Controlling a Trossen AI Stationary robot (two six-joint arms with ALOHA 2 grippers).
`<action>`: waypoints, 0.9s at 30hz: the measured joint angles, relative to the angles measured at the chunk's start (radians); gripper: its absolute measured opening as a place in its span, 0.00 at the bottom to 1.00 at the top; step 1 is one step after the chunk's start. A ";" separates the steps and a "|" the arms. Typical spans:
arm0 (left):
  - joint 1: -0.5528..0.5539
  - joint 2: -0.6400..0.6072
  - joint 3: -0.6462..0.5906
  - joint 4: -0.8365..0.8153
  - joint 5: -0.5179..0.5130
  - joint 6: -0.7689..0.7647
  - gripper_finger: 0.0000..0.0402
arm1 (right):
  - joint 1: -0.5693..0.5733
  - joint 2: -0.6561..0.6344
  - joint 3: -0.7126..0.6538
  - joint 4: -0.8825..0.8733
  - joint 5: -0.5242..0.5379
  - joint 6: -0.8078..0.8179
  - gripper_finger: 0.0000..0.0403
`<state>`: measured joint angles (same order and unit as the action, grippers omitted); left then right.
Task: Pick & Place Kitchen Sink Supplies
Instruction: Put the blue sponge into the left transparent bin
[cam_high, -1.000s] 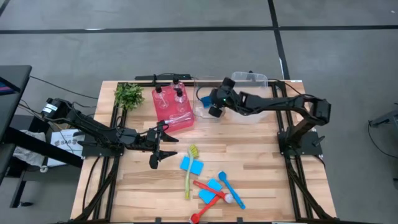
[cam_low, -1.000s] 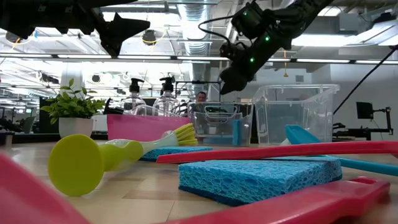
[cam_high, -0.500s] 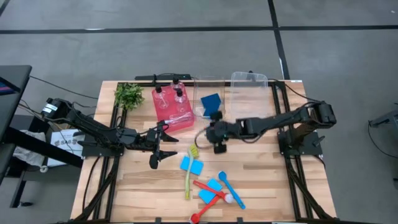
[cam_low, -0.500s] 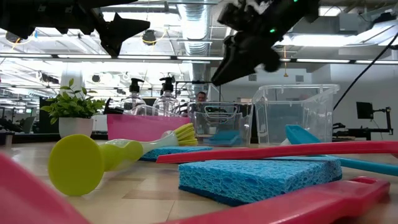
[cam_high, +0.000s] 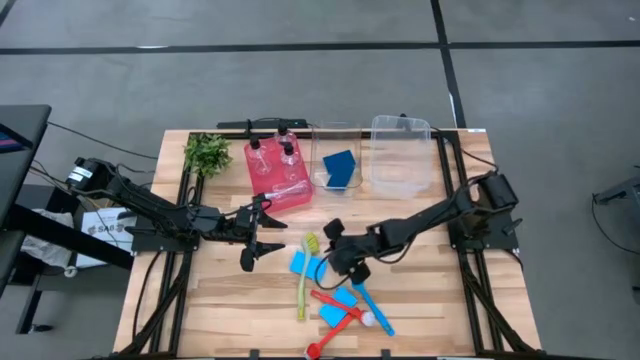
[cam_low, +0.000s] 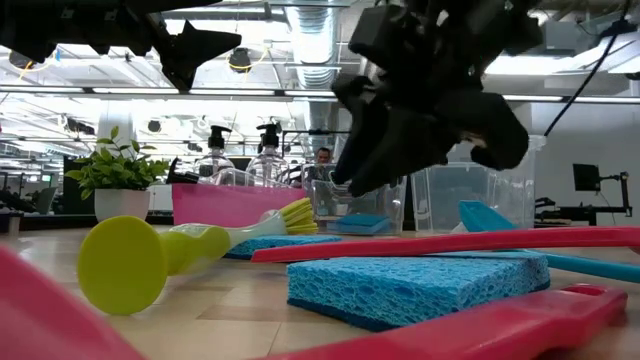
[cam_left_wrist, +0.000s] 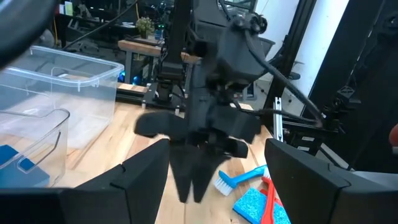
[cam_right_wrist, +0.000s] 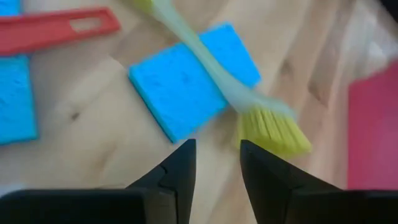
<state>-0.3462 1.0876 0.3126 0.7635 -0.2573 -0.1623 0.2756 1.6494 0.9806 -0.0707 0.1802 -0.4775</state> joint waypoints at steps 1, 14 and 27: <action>0.000 0.000 0.000 0.000 0.000 0.000 0.66 | 0.007 0.015 0.014 -0.002 -0.003 -0.016 0.29; 0.000 0.000 0.000 0.000 0.000 0.000 0.66 | -0.066 0.190 0.181 -0.104 -0.349 -0.049 0.29; 0.000 0.000 0.000 -0.001 0.000 0.000 0.66 | -0.116 0.221 0.195 -0.113 -0.443 -0.099 0.29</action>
<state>-0.3462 1.0875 0.3126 0.7625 -0.2576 -0.1623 0.1598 1.8707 1.1751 -0.1841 -0.2631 -0.5766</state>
